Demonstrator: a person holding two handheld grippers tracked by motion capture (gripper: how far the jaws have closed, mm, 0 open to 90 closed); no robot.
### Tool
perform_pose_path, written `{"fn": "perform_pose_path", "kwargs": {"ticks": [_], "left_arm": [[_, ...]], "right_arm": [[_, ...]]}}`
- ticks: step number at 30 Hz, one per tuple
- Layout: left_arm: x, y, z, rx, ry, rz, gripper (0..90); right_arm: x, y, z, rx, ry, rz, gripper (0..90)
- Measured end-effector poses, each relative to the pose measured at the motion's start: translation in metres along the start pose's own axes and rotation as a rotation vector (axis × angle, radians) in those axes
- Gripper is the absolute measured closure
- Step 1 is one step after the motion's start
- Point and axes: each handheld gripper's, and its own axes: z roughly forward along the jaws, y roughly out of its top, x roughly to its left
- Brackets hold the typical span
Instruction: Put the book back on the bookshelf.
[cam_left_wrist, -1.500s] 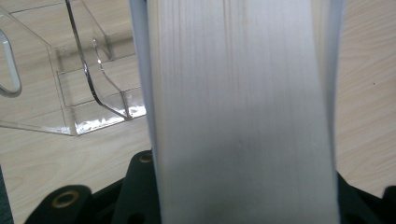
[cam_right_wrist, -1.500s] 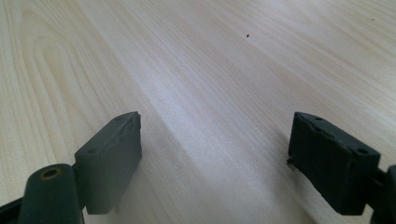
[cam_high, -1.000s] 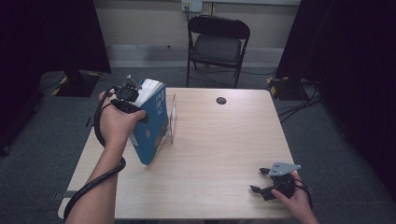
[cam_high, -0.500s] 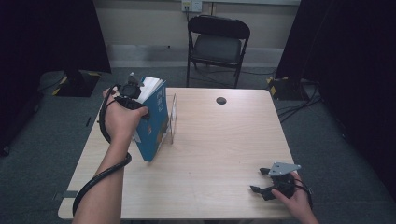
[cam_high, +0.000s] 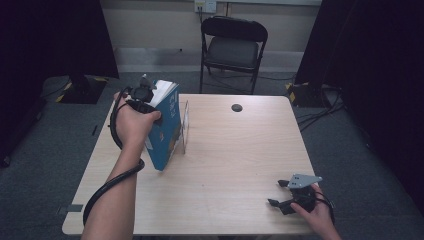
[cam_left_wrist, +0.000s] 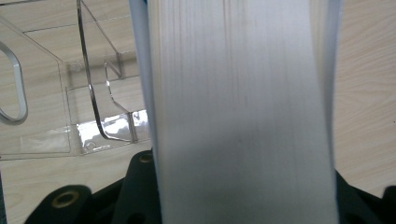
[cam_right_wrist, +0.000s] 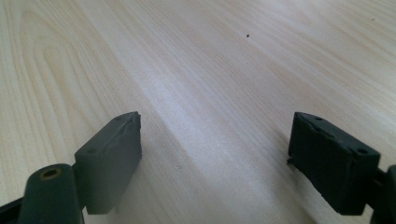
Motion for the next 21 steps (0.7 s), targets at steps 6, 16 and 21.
{"fn": "perform_pose_path", "kwargs": {"ticks": [6, 16, 21], "left_arm": [[0.001, 0.004, 0.003, -0.004, 0.004, -0.008, 62.0], [0.002, 0.008, 0.010, 0.005, -0.001, -0.023, 62.0], [0.001, 0.010, 0.014, 0.004, 0.006, -0.031, 62.0]], "right_arm": [[0.000, 0.000, 0.000, -0.001, -0.001, -0.002, 16.8], [0.000, 0.000, 0.000, -0.001, -0.001, -0.002, 16.8], [0.000, 0.000, 0.000, -0.001, 0.000, -0.001, 16.9]]}}
